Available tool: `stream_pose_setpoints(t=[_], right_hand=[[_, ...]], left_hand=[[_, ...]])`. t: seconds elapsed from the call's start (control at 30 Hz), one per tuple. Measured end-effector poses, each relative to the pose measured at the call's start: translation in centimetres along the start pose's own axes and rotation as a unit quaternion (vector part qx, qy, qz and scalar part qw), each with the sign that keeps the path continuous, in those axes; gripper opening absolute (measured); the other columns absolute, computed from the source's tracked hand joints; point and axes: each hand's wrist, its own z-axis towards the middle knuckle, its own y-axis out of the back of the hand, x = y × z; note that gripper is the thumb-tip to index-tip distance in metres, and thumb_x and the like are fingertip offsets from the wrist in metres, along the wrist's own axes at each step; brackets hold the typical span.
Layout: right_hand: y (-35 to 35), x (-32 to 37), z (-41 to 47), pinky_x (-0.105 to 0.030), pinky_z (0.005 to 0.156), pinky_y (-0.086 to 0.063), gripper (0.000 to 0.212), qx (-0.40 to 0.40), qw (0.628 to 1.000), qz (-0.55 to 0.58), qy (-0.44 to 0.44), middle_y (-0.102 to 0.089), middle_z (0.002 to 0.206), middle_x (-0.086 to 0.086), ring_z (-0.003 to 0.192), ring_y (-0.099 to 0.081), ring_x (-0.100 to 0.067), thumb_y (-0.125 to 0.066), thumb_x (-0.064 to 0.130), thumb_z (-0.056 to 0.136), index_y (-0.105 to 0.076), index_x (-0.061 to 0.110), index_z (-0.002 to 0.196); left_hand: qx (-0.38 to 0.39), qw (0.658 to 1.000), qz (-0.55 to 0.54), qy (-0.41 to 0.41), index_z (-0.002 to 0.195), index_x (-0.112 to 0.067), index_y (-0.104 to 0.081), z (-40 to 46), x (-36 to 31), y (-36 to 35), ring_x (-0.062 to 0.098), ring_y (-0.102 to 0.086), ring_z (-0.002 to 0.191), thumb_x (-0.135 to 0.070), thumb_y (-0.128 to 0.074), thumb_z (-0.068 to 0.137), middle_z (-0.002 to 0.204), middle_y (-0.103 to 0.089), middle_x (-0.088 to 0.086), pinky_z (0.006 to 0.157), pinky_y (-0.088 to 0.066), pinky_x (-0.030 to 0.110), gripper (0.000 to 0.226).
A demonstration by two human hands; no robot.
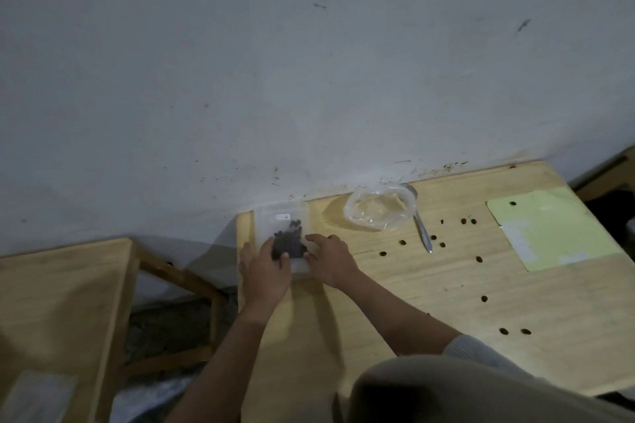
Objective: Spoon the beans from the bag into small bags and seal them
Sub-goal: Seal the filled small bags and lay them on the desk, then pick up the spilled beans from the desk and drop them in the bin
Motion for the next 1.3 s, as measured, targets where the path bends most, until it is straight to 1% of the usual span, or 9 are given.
stream_pose_setpoints(t=[0.27, 0.47, 0.57, 0.63, 0.7, 0.87, 1.07, 1.17, 1.3], right_hand=[[1.6, -3.0, -2.7, -0.033, 0.09, -0.048, 0.036, -0.091, 0.992, 0.083, 0.022, -0.058, 0.116, -0.012, 0.106, -0.057, -0.024, -0.057, 0.017, 0.089, -0.057, 0.013, 0.124], [2.3, -7.9, -7.5, -0.028, 0.085, -0.049, 0.027, -0.142, 0.985, 0.092, 0.017, -0.062, 0.106, -0.007, 0.1, -0.058, -0.021, -0.058, 0.017, 0.088, -0.063, 0.011, 0.114], [2.2, -10.6, -10.8, -0.032, 0.084, -0.049, 0.026, -0.171, 0.982, 0.075, 0.006, -0.063, 0.102, -0.005, 0.098, -0.058, -0.021, -0.058, 0.016, 0.087, -0.064, 0.011, 0.111], [2.1, -12.1, -13.3, -0.034, 0.082, -0.05, 0.024, -0.188, 0.98, 0.064, -0.007, -0.063, 0.101, -0.006, 0.095, -0.058, -0.022, -0.059, 0.014, 0.087, -0.064, 0.01, 0.11], [1.7, -13.4, -15.7, -0.034, 0.079, -0.052, 0.024, -0.199, 0.978, 0.058, -0.025, -0.063, 0.101, -0.005, 0.092, -0.059, -0.022, -0.06, 0.013, 0.086, -0.064, 0.01, 0.109], [0.7, -15.6, -20.6, -0.023, 0.079, -0.048, 0.029, -0.227, 0.964, 0.073, -0.113, -0.055, 0.109, -0.001, 0.091, -0.058, -0.015, -0.063, 0.015, 0.086, -0.061, 0.012, 0.115], [-0.7, -17.2, -23.7, -0.036, 0.078, -0.053, 0.049, -0.313, 0.92, 0.073, -0.223, -0.046, 0.116, -0.009, 0.095, -0.054, -0.023, -0.07, 0.022, 0.081, -0.054, 0.007, 0.125], [-1.1, -17.6, -24.0, -0.037, 0.079, -0.052, 0.053, -0.318, 0.916, 0.078, -0.23, -0.052, 0.112, -0.011, 0.094, -0.055, -0.023, -0.073, 0.028, 0.08, -0.056, 0.004, 0.125], [-1.2, -17.6, -23.9, -0.028, 0.074, -0.046, 0.039, -0.309, 0.925, 0.079, -0.209, -0.053, 0.107, -0.011, 0.089, -0.057, -0.025, -0.071, 0.024, 0.082, -0.063, 0.003, 0.115]], left_hand=[[-0.081, 0.99, -0.007, -0.117, 0.137, -0.015, -0.046, -5.0, -1.4, -2.3, 0.028, -0.018, 0.139, -0.026, -0.06, 0.09, 0.15, -0.023, 0.011, 0.11, -0.032, 0.046, 0.051], [-0.061, 0.977, 0.035, -0.2, 0.134, -0.013, -0.048, -9.7, -0.2, -6.4, 0.028, -0.019, 0.138, -0.028, -0.061, 0.087, 0.151, -0.028, 0.011, 0.11, -0.026, 0.052, 0.051], [0.058, 0.977, 0.109, -0.175, 0.149, -0.014, -0.023, -11.6, 1.3, -8.8, 0.023, -0.002, 0.146, -0.052, -0.04, 0.09, 0.16, -0.006, 0.004, 0.114, -0.002, 0.049, 0.072], [0.101, 0.959, 0.187, -0.19, 0.15, -0.012, -0.018, -12.4, 2.5, -10.0, 0.026, -0.003, 0.147, -0.064, -0.025, 0.084, 0.159, 0.001, 0.004, 0.114, -0.006, 0.053, 0.084], [0.1, 0.943, 0.233, -0.217, 0.149, -0.008, -0.023, -12.7, 3.6, -10.9, 0.031, -0.011, 0.145, -0.064, -0.028, 0.085, 0.158, -0.007, 0.01, 0.112, -0.016, 0.055, 0.085], [0.067, 0.938, 0.249, -0.233, 0.148, -0.006, -0.025, -12.7, 3.8, -11.0, 0.033, -0.01, 0.145, -0.063, -0.031, 0.086, 0.158, -0.011, 0.014, 0.111, -0.019, 0.055, 0.084], [0.079, 0.94, 0.241, -0.229, 0.151, -0.009, -0.015, -12.6, 4.1, -11.2, 0.028, 0.002, 0.147, -0.066, -0.02, 0.084, 0.16, 0.0, 0.009, 0.115, -0.01, 0.053, 0.088], [0.075, 0.943, 0.226, -0.233, 0.151, -0.009, -0.014, -12.7, 4.2, -11.2, 0.027, 0.002, 0.147, -0.066, -0.02, 0.084, 0.16, 0.0, 0.009, 0.115, -0.008, 0.053, 0.088], [0.078, 0.945, 0.215, -0.235, 0.151, -0.01, -0.012, -12.7, 4.2, -11.2, 0.026, 0.005, 0.147, -0.066, -0.02, 0.084, 0.16, 0.002, 0.009, 0.115, -0.004, 0.052, 0.088]])
